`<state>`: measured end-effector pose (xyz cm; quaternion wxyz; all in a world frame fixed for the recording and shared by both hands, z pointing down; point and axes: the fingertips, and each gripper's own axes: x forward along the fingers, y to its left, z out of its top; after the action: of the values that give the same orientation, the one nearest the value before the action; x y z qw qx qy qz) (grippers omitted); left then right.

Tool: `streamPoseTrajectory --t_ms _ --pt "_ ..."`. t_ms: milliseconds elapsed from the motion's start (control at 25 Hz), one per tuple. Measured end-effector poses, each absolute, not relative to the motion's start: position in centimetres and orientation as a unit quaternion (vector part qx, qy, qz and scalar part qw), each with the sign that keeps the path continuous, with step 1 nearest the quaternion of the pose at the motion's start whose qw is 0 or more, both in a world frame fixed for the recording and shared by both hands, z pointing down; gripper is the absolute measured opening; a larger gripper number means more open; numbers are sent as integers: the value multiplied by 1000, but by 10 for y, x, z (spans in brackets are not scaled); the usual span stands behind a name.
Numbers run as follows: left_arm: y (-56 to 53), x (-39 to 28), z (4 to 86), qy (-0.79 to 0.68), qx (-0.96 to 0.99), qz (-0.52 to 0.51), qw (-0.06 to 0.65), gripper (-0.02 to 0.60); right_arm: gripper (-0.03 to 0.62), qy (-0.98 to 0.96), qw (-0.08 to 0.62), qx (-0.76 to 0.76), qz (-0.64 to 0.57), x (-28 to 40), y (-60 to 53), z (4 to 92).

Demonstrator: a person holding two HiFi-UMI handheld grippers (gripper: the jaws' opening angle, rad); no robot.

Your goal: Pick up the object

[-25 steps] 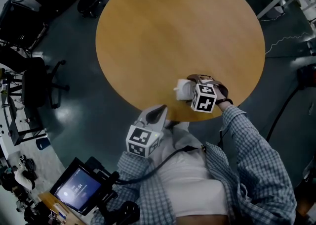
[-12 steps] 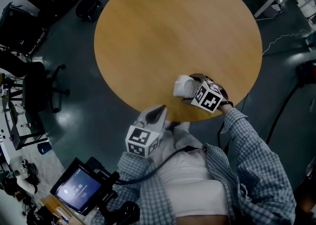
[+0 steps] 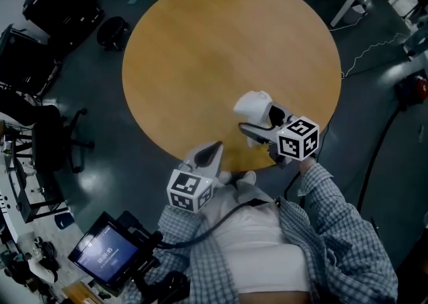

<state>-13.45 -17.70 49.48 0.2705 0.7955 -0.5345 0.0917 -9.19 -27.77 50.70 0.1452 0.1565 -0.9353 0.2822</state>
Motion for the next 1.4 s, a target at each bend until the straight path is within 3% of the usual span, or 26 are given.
streamPoseTrajectory --t_ms 280,600,920,1400 --pt "-192 -129 479 -520 814 94 242 0 465 -903 -22 210 375 -65 -281 449" --pt "-198 -115 473 -500 830 96 230 0 463 -860 -114 239 436 -37 -277 441" --pt "-198 -111 472 -495 832 99 229 0 463 -849 -143 237 450 -31 -278 440" --pt "-198 -115 474 -498 831 101 228 0 463 -855 -134 234 443 -35 -278 439"
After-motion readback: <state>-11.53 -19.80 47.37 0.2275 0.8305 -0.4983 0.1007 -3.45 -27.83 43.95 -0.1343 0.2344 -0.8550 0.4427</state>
